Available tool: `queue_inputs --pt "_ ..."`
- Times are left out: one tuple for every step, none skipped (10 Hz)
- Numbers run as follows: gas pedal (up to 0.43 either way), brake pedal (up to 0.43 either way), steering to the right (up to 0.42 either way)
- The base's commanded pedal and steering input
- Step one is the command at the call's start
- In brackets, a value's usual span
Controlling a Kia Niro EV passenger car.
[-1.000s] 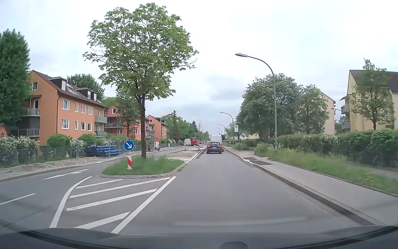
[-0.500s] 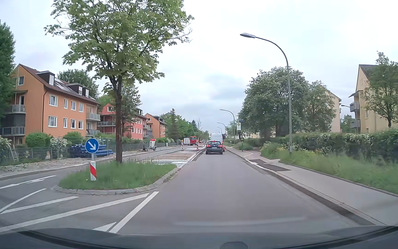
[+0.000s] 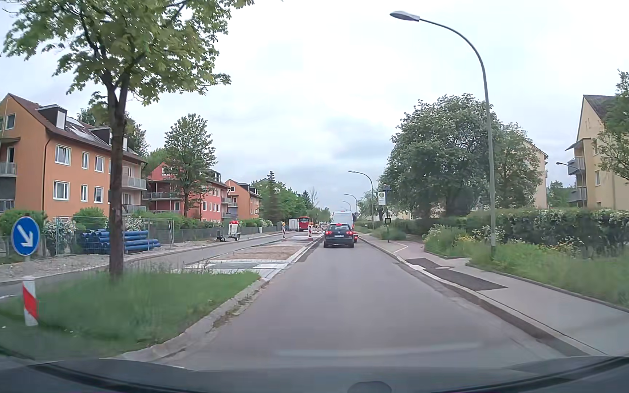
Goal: Follow the waypoints while adhering to traffic rules and regulations
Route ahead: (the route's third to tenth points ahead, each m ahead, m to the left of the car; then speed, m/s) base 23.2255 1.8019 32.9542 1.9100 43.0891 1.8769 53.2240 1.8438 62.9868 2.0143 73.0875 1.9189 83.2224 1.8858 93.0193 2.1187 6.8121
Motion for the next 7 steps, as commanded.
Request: queue_inputs --pt "0.000 0.165 0.000" --pt "0.000 0.165 0.000" --pt "0.000 0.183 0.000" --pt "0.000 0.207 0.000" --pt "0.000 0.220 0.001" --pt "0.000 0.220 0.001" --pt "0.000 0.220 0.001"
